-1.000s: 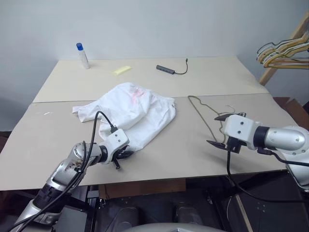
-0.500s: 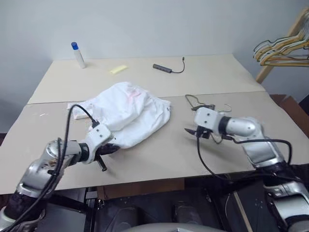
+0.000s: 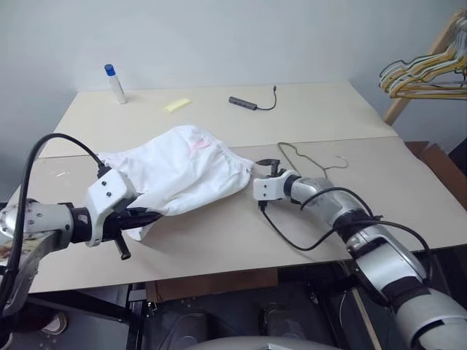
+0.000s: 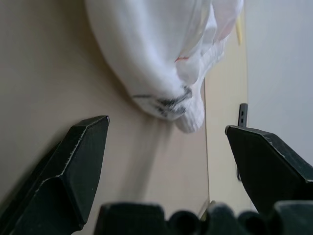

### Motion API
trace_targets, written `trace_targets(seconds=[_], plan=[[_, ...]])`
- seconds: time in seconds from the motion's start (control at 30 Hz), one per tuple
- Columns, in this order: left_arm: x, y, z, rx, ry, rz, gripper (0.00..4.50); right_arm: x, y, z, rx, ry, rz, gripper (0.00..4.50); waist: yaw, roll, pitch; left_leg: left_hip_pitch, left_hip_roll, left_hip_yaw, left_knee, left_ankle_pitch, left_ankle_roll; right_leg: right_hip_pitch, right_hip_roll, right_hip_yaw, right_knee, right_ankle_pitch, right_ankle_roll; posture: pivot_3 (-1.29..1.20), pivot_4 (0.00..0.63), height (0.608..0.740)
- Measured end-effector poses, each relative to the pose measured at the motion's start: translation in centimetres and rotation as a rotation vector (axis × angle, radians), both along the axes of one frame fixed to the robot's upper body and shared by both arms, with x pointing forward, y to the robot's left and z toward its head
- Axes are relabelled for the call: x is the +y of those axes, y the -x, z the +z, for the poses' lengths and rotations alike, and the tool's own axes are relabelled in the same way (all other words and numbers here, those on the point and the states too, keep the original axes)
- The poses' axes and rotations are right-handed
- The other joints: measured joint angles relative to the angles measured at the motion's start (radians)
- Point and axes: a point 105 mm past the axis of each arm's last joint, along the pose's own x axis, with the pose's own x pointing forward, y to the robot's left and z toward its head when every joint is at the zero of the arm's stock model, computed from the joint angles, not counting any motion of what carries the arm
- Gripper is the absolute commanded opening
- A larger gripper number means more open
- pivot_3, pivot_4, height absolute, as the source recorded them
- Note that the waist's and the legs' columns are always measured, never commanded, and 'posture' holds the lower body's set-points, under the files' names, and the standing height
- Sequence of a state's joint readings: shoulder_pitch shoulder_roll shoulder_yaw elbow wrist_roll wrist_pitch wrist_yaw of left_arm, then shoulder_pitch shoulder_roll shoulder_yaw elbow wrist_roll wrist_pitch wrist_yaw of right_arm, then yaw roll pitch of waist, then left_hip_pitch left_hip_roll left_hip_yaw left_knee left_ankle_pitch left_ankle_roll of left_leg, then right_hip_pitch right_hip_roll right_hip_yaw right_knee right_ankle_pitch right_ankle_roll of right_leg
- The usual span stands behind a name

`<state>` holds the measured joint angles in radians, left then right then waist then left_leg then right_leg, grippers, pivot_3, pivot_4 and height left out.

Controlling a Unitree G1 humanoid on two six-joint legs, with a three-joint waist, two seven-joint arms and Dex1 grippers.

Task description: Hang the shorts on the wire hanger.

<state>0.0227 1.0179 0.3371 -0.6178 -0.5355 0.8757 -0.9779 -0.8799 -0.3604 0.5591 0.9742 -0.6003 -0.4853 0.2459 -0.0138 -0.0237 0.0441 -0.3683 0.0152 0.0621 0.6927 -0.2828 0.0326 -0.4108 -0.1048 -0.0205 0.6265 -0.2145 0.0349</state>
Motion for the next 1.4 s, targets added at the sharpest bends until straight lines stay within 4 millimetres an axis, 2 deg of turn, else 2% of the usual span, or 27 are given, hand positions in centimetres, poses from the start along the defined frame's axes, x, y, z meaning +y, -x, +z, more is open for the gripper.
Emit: trace_targets(seconds=[0.1, 0.2, 0.57, 0.6, 0.7, 0.77, 0.87, 1.0, 1.07, 1.1, 1.13, 1.23, 1.3, 1.4], plan=[[-0.2, 0.5, 0.8, -0.013, 0.024, -0.024, 0.04, 0.9, -0.1, 0.0, -0.022, 0.004, 0.026, 4.50, 0.001, 0.000, 0.000, 0.000, 0.000, 0.000, 0.000, 0.000, -0.001, -0.001, 0.000, 0.000, 0.000, 0.000, 0.000, 0.14, 0.000, 0.740], [-0.2, 1.2, 1.0, 0.001, 0.008, -0.047, 0.00, 1.4, -0.3, 0.0, -0.030, 0.007, 0.031, 3.92, 0.003, 0.000, 0.000, 0.000, 0.000, 0.000, -0.001, 0.001, -0.002, -0.001, 0.000, 0.001, 0.001, 0.000, 0.000, 0.17, 0.000, 0.740], [0.2, 2.0, 0.3, 0.026, -0.011, -0.026, 0.00, 1.0, -0.4, -0.9, -0.020, 0.044, 0.018, 0.24, 0.006, 0.001, 0.000, 0.000, 0.000, 0.001, -0.006, 0.003, -0.006, -0.005, 0.001, 0.003, 0.002, 0.000, -0.001, 0.18, 0.000, 0.740], [0.3, 2.0, 0.1, 0.030, -0.015, -0.020, 0.00, 1.1, -0.5, -0.9, -0.023, 0.050, 0.022, 0.05, 0.006, 0.000, 0.000, 0.000, 0.000, 0.002, -0.007, 0.003, -0.006, -0.006, 0.001, 0.004, 0.003, 0.000, -0.001, 0.17, 0.000, 0.740], [0.7, 1.6, -0.3, 0.017, -0.038, -0.006, 0.00, 1.0, -0.8, -0.8, -0.045, 0.092, 0.017, 0.05, 0.005, 0.000, 0.000, 0.000, 0.000, 0.003, -0.009, 0.006, -0.010, -0.009, 0.002, 0.005, 0.003, 0.000, -0.002, 0.16, 0.000, 0.740], [1.1, 0.6, -1.3, 0.009, -0.091, 0.018, 0.00, 0.5, -1.5, -0.4, -0.075, 0.114, -0.023, 0.05, 0.009, 0.000, 0.000, 0.000, 0.000, 0.003, -0.012, 0.006, -0.010, -0.009, 0.002, 0.005, 0.003, 0.000, -0.003, 0.15, 0.000, 0.740], [1.6, -2.2, -2.5, -0.065, -0.202, 0.051, 0.00, -1.0, -2.5, 0.5, -0.116, 0.142, -0.095, 0.05, 0.023, 0.000, 0.000, 0.000, 0.000, 0.003, -0.012, 0.007, -0.010, -0.010, 0.003, 0.005, 0.003, 0.000, -0.004, 0.14, 0.000, 0.740], [1.5, -5.6, -2.3, -0.197, -0.291, 0.064, 0.00, -3.0, -3.3, 2.7, -0.163, 0.143, -0.130, 0.05, 0.027, 0.000, 0.000, -0.003, 0.001, 0.005, -0.013, 0.009, -0.014, -0.011, 0.004, 0.005, 0.002, 0.001, -0.004, 0.10, 0.000, 0.740], [1.0, -7.0, -1.8, -0.255, -0.288, 0.056, 0.00, -4.9, -3.0, 3.7, -0.171, 0.142, -0.139, 0.05, 0.028, 0.000, 0.000, -0.005, 0.001, 0.005, -0.012, 0.009, -0.014, -0.012, 0.004, 0.004, 0.001, 0.001, -0.004, 0.08, 0.000, 0.740], [0.9, -7.2, -1.8, -0.265, -0.289, 0.053, 0.00, -5.2, -2.8, 3.8, -0.168, 0.140, -0.137, 0.05, 0.026, 0.000, 0.000, -0.005, 0.001, 0.004, -0.012, 0.008, -0.013, -0.012, 0.003, 0.004, 0.001, 0.001, -0.004, 0.07, 0.000, 0.740], [0.7, -7.7, -1.6, -0.285, -0.290, 0.044, 0.00, -6.2, -2.2, 3.6, -0.154, 0.143, -0.147, 0.05, 0.025, 0.000, 0.000, -0.005, 0.001, 0.004, -0.012, 0.006, -0.009, -0.012, 0.003, 0.004, 0.001, 0.001, -0.004, 0.07, 0.000, 0.740], [0.8, -8.3, -1.9, -0.312, -0.327, 0.020, 0.00, -7.4, 0.5, 2.0, -0.075, 0.168, -0.148, 0.05, 0.021, 0.000, 0.000, -0.007, 0.001, 0.005, -0.012, 0.003, -0.004, -0.013, 0.004, 0.005, 0.001, 0.001, -0.004, 0.06, 0.000, 0.740], [1.1, -8.1, -2.4, -0.294, -0.338, 0.006, 0.00, -7.5, 2.3, 1.0, -0.006, 0.188, -0.137, 0.05, 0.011, 0.000, 0.000, -0.008, 0.002, 0.005, -0.012, 0.003, -0.004, -0.014, 0.004, 0.005, 0.000, 0.001, -0.003, 0.05, 0.000, 0.740], [2.1, -6.5, -3.4, -0.214, -0.360, -0.052, 0.00, -6.9, 5.3, 1.0, 0.081, 0.194, -0.094, 0.05, -0.005, 0.000, 0.000, -0.007, 0.003, 0.006, -0.012, 0.002, -0.003, -0.014, 0.005, 0.006, -0.002, 0.001, -0.003, 0.05, 0.000, 0.740]])
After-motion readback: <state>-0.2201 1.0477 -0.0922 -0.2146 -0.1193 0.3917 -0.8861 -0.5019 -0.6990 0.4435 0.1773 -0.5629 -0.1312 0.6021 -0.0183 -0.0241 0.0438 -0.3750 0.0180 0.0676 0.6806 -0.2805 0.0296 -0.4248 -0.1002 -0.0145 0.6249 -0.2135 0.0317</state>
